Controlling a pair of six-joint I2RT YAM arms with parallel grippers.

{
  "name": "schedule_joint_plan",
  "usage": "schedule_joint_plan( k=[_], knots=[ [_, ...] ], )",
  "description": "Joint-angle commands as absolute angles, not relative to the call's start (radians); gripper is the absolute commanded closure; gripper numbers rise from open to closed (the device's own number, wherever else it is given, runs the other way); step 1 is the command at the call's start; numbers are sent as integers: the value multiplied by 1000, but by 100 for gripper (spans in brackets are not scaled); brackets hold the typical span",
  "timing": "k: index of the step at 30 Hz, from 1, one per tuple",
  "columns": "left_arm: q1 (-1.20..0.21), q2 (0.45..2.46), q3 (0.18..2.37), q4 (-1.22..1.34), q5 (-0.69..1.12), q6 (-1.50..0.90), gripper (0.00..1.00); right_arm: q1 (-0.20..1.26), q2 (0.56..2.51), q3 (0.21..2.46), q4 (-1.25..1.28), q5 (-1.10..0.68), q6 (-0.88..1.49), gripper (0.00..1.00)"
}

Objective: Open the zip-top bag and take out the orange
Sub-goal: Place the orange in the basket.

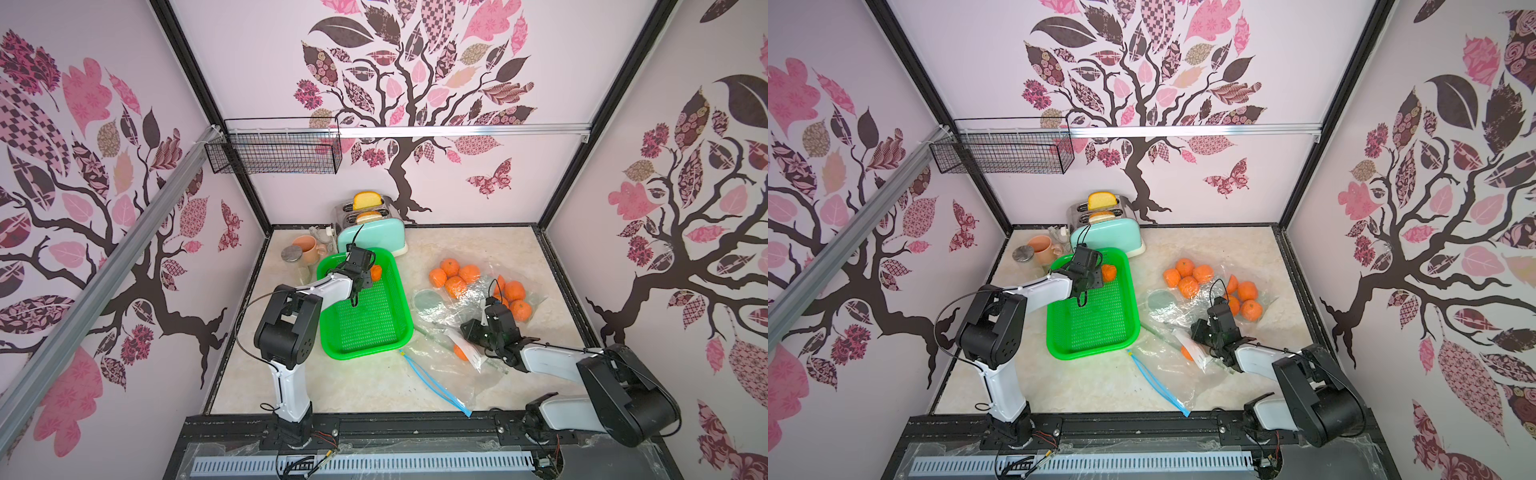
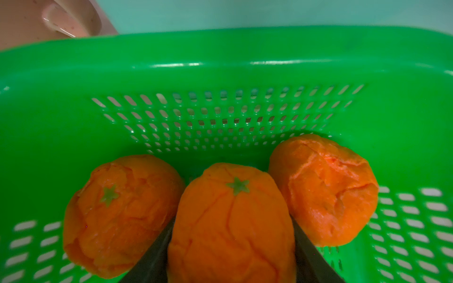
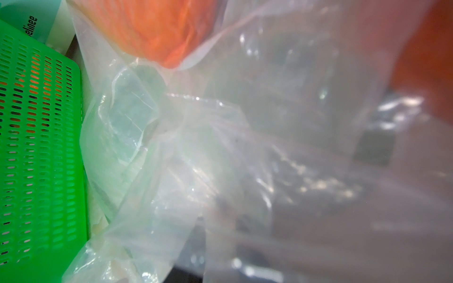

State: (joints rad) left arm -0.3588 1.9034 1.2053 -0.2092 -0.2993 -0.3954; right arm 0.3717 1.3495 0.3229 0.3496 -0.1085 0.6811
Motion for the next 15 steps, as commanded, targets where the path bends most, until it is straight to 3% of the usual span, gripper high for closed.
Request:
schedule_joint_plan(
  k=[1,15],
  knots=[
    [-357,1915,1232,-223,-300,-383,40,372,1376,322,253,-90,683,74],
    [-357,1861,1230,-265,-293,-372,25,372,1383,323,256,-95,684,74]
  ],
)
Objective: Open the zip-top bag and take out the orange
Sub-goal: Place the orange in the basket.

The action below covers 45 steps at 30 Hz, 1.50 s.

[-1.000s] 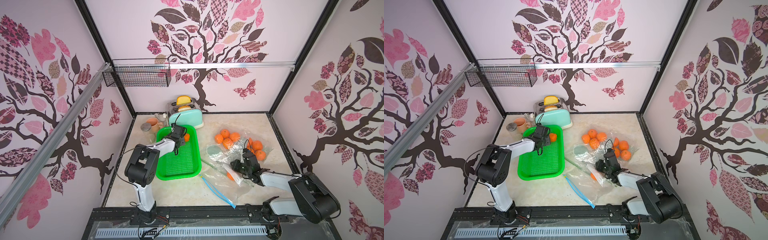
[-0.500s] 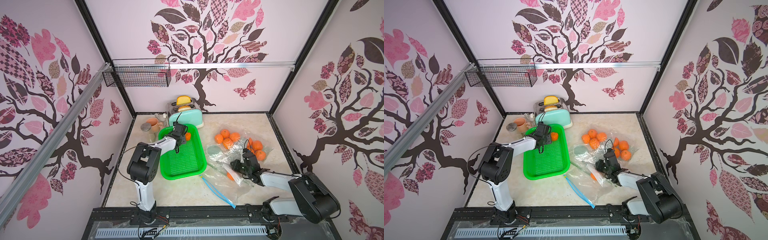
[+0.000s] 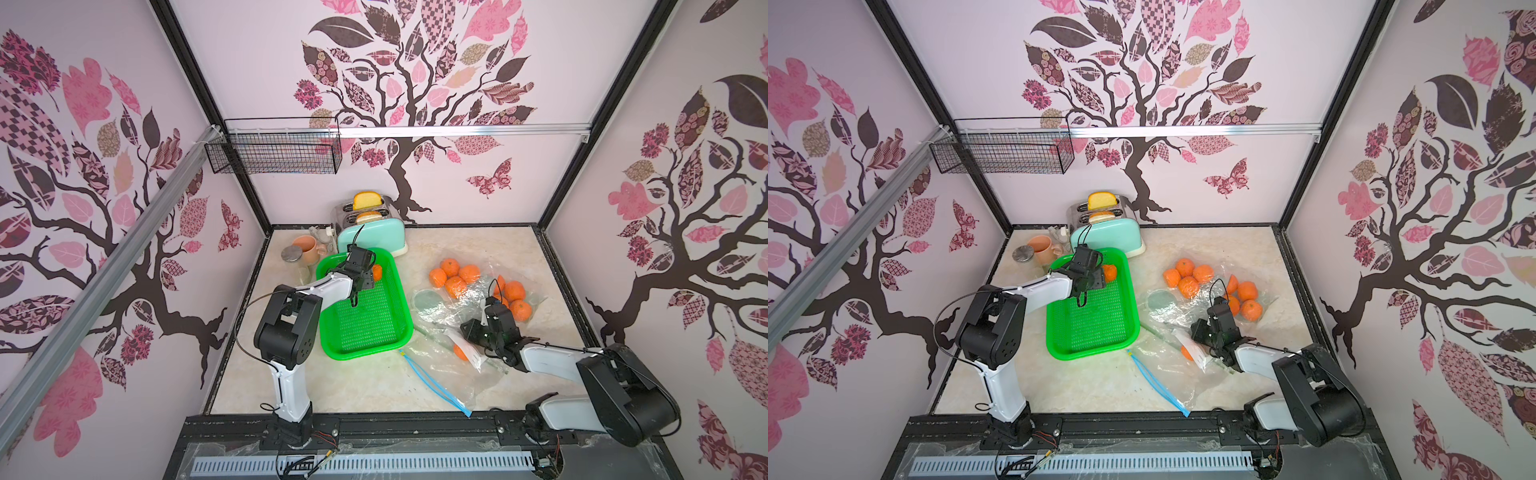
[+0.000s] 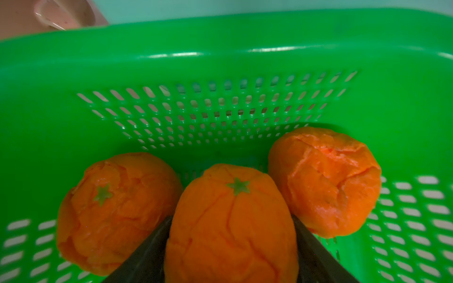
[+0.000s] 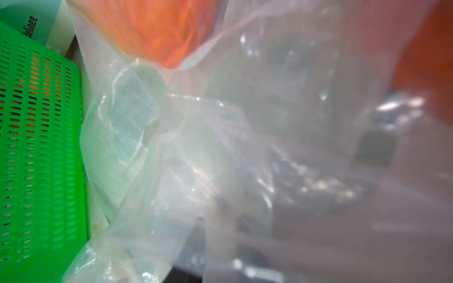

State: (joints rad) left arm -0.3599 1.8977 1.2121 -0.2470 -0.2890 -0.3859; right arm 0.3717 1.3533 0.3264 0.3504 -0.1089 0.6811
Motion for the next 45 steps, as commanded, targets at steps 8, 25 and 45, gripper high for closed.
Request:
schedule_joint_plan(
  k=[8,25,45],
  knots=[
    [-357,1828,1250,-316,-284,-367,25,371,1381,323,255,-97,684,74],
    [-366,1579,1076,-393,-82,-400,79,372,1379,323,255,-101,684,74],
    [-342,1867,1213,-346,-199,-368,98,372,1375,323,250,-94,681,74]
  ],
)
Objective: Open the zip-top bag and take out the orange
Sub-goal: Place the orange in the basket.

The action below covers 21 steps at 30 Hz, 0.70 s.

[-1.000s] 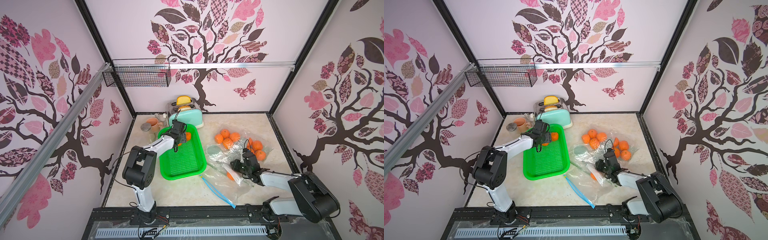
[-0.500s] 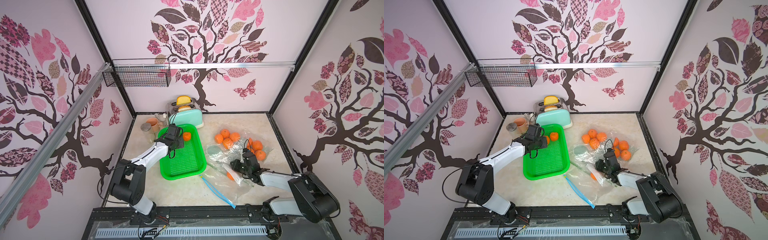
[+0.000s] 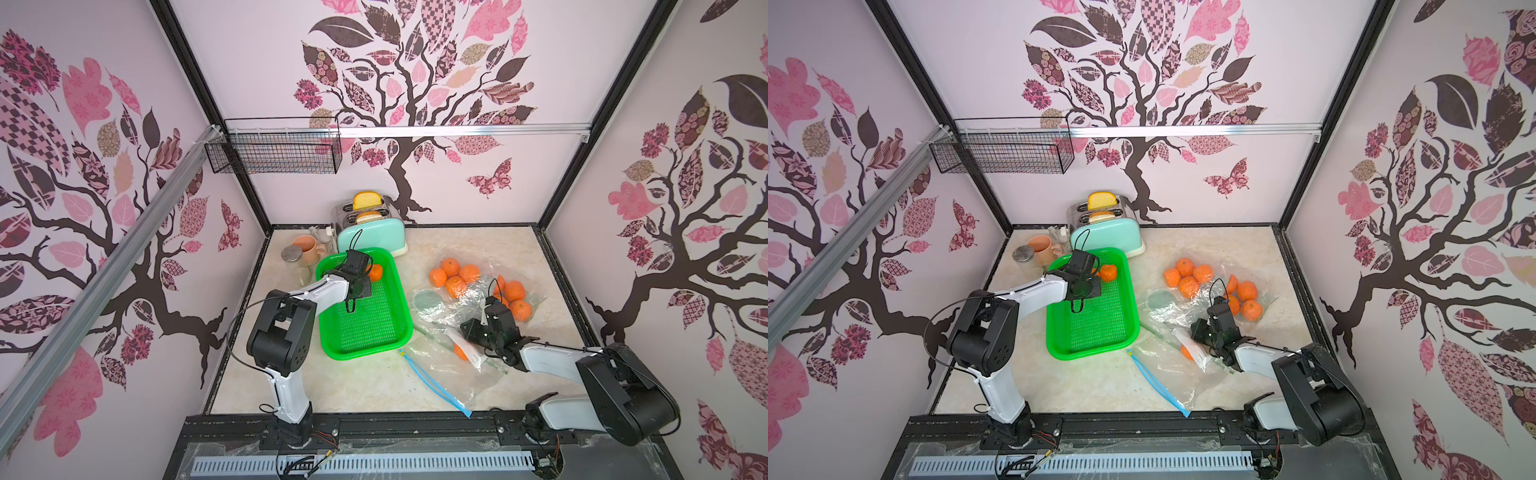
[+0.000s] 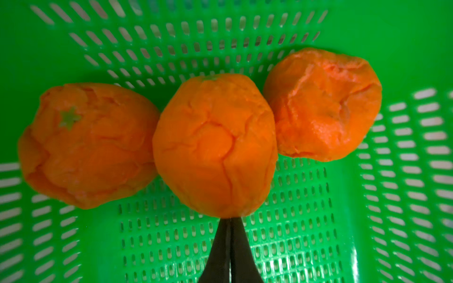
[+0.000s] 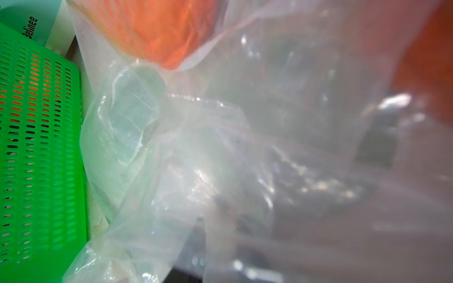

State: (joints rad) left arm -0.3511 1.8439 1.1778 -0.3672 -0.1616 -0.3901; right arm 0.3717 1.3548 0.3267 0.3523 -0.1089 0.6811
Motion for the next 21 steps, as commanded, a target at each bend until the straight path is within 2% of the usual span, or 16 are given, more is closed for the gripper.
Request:
schedule_joint_plan(
  k=[1,8,10,15,21],
  knots=[
    [-340,1878,1225,-352,-204,-364,98,372,1377,324,250,-92,681,74],
    [-327,1884,1235,-359,-156,-365,94,372,1379,322,250,-94,681,74],
    [-327,1868,1216,-352,-138,-367,88,373,1378,325,252,-95,681,74],
    [-327,1805,1195,-388,-93,-372,66,372,1373,324,250,-94,681,74],
    [-387,1571,1048,-332,1,-442,62,373,1358,321,253,-99,681,74]
  ],
)
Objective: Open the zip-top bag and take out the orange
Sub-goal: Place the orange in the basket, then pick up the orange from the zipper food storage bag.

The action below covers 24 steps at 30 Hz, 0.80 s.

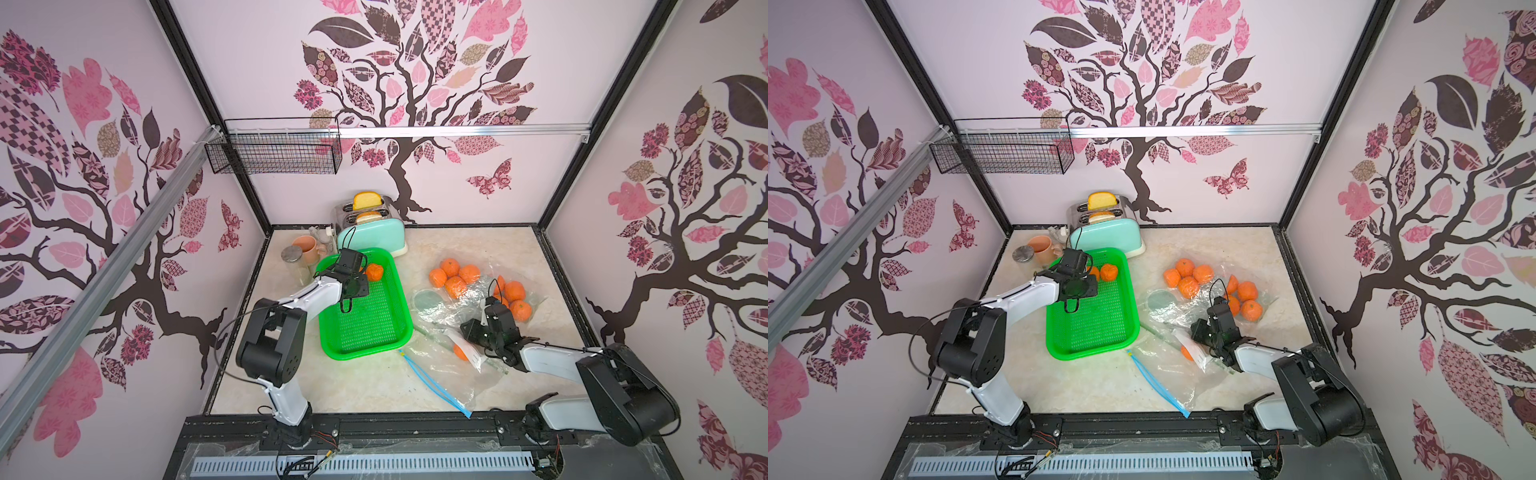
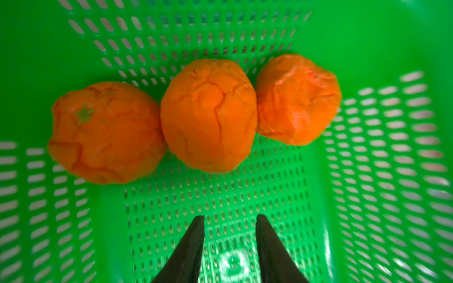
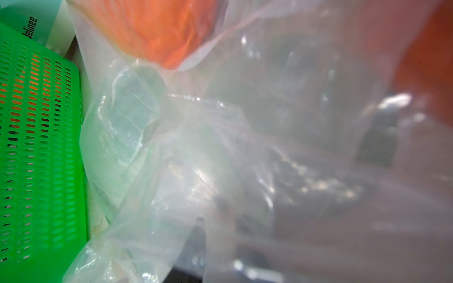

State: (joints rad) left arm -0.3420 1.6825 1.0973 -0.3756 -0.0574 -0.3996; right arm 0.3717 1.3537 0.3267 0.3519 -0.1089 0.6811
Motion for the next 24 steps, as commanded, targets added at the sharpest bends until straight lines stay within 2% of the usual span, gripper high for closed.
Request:
schedule_joint_plan(
  k=[1,4,9,14,21,24],
  knots=[
    [-417,1532,1027,-330,0,-454,62,372,1357,320,255,-100,683,74],
    [-512,1409,917,-274,78,-499,64,372,1354,323,262,-119,679,74],
    [-739,1211,703,-131,249,-530,73,373,1327,317,269,-111,680,74],
    [-1018,1097,565,-90,173,-506,79,372,1334,316,270,-114,679,74],
    [-1088,1188,534,39,241,-518,95,372,1337,314,267,-114,677,74],
    [-1108,1249,548,57,245,-494,98,372,1336,313,269,-109,674,74]
  ],
)
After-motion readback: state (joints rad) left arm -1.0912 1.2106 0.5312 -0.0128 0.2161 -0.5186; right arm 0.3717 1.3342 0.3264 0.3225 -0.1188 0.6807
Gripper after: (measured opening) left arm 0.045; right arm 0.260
